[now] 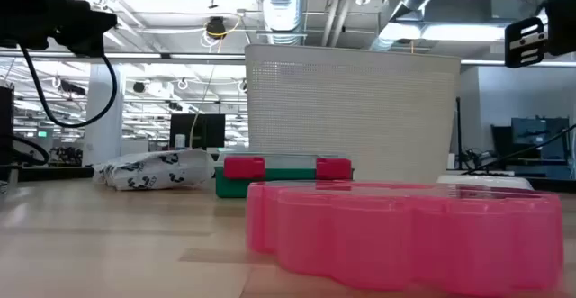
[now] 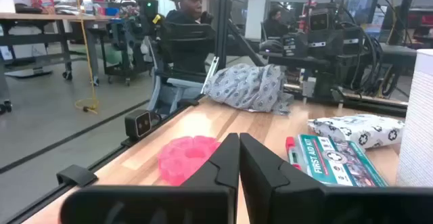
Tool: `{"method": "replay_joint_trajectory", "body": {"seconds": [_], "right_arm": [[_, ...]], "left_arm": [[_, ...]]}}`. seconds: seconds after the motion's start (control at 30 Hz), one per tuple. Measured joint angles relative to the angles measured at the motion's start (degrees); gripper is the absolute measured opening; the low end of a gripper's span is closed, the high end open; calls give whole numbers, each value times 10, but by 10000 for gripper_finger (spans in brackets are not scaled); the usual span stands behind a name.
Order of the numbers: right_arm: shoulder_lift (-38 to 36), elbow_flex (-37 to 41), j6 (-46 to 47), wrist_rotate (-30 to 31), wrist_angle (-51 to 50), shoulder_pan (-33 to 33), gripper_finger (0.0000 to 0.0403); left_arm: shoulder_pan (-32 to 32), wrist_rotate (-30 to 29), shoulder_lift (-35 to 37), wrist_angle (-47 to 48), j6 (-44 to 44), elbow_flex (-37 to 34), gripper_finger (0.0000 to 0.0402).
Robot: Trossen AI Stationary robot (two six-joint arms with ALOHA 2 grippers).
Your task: Pick & place medical supplies in basket/bin
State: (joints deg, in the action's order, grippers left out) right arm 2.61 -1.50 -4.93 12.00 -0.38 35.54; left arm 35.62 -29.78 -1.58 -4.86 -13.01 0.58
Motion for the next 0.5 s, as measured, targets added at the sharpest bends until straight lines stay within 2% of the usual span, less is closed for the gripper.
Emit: {"method": "replay_joint_trajectory", "body": {"seconds": [0.5], "right_arm": [[0, 0, 0, 0, 0, 0, 5]], "left_arm": [[0, 0, 0, 0, 1, 0, 178]]}}
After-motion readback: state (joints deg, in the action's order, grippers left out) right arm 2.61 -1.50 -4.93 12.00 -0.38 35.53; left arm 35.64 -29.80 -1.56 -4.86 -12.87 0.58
